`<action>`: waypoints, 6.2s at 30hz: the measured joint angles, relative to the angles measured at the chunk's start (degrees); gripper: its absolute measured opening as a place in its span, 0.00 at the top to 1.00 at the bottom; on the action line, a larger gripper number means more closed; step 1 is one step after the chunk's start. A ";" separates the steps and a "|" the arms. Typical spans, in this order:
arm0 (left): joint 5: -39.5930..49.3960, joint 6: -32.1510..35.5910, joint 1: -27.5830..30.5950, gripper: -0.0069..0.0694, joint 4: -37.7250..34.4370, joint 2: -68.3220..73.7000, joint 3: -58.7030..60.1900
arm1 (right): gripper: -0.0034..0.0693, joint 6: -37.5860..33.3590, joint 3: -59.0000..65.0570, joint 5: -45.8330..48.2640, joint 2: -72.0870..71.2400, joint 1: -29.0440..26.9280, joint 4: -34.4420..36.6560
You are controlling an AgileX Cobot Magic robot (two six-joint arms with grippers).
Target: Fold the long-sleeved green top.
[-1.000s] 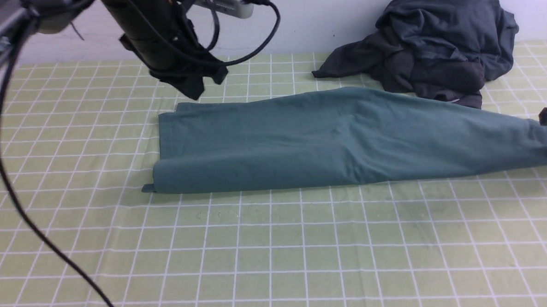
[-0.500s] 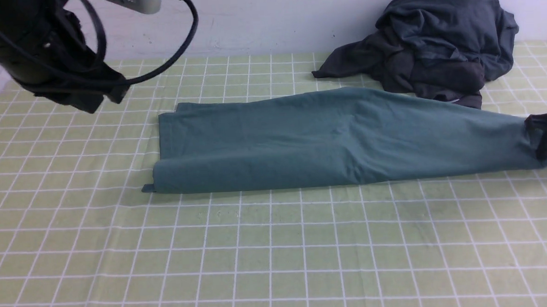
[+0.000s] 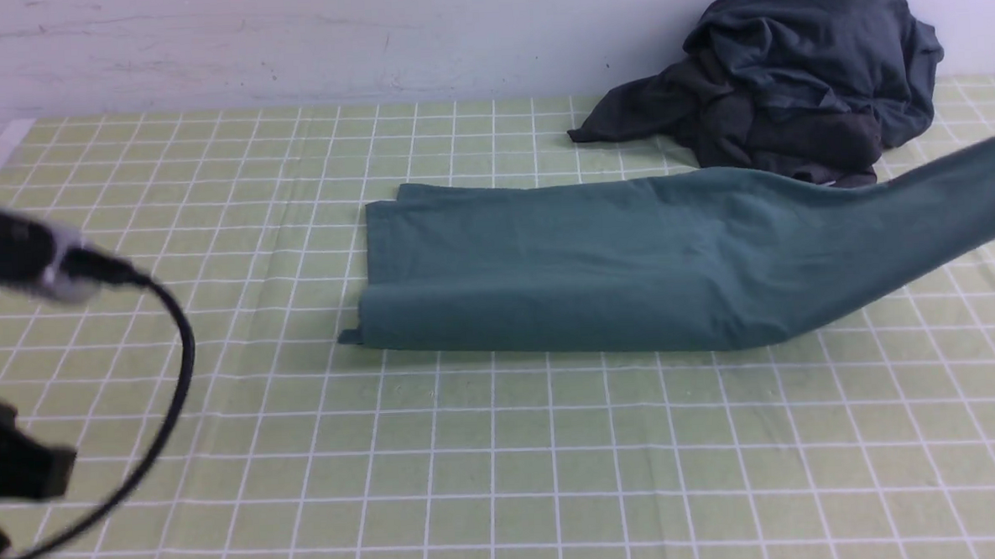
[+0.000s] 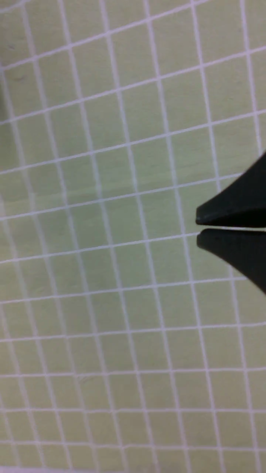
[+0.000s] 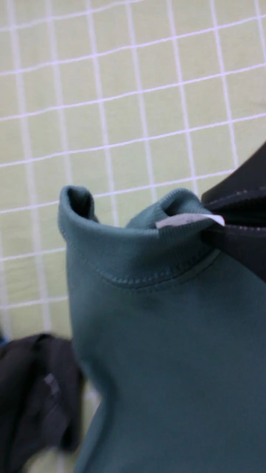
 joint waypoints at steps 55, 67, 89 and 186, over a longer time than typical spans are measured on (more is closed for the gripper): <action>-17.75 -1.30 0.00 0.91 -7.97 -7.59 13.11 | 0.80 -4.42 -15.96 -22.21 32.29 52.70 14.77; -18.35 -1.30 0.00 0.91 -8.02 -7.59 13.11 | 0.79 -4.23 -19.45 -17.76 29.67 52.70 13.01; -20.19 0.87 0.00 0.91 -8.18 -7.59 13.11 | 0.79 -17.51 -36.52 10.39 11.29 53.32 -3.77; -18.81 0.94 0.00 0.91 -8.20 -7.59 13.11 | 0.97 11.21 101.78 -40.39 -104.67 17.71 -3.33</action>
